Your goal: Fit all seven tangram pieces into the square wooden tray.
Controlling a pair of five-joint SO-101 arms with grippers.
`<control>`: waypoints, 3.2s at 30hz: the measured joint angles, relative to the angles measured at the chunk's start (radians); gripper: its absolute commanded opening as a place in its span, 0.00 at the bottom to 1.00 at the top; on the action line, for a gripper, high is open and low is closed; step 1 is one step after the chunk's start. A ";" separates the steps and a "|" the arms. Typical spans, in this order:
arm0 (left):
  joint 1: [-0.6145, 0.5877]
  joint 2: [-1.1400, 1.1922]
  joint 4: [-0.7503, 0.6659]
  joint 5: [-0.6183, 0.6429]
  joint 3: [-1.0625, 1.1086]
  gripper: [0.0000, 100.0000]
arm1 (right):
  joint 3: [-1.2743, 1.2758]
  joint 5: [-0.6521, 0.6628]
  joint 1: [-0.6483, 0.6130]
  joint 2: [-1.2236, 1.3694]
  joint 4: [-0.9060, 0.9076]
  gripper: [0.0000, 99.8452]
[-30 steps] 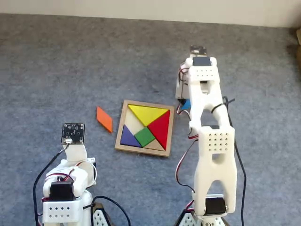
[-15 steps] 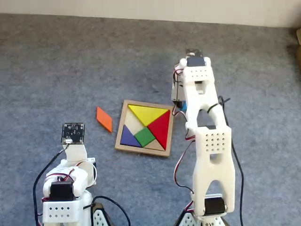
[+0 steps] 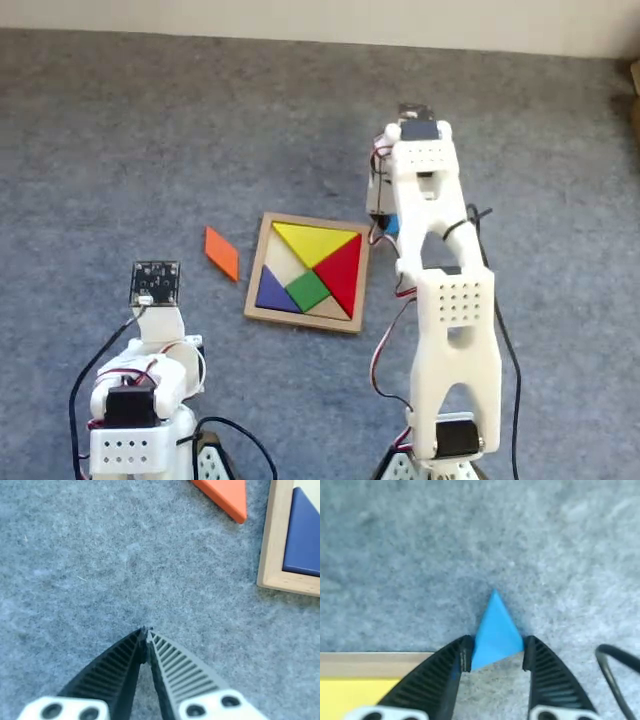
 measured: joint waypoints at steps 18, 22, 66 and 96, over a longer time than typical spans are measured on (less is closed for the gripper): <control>0.000 0.000 0.000 0.000 0.000 0.01 | 0.000 0.000 0.000 0.000 0.000 0.15; 0.000 0.000 0.000 0.000 0.000 0.01 | 0.000 0.000 0.000 0.000 0.003 0.09; 0.000 0.000 0.000 0.000 0.000 0.01 | 0.000 -0.023 -0.287 -0.130 0.155 0.09; 0.000 0.000 0.000 0.000 0.000 0.01 | 0.061 -0.315 -0.473 -0.130 0.121 0.12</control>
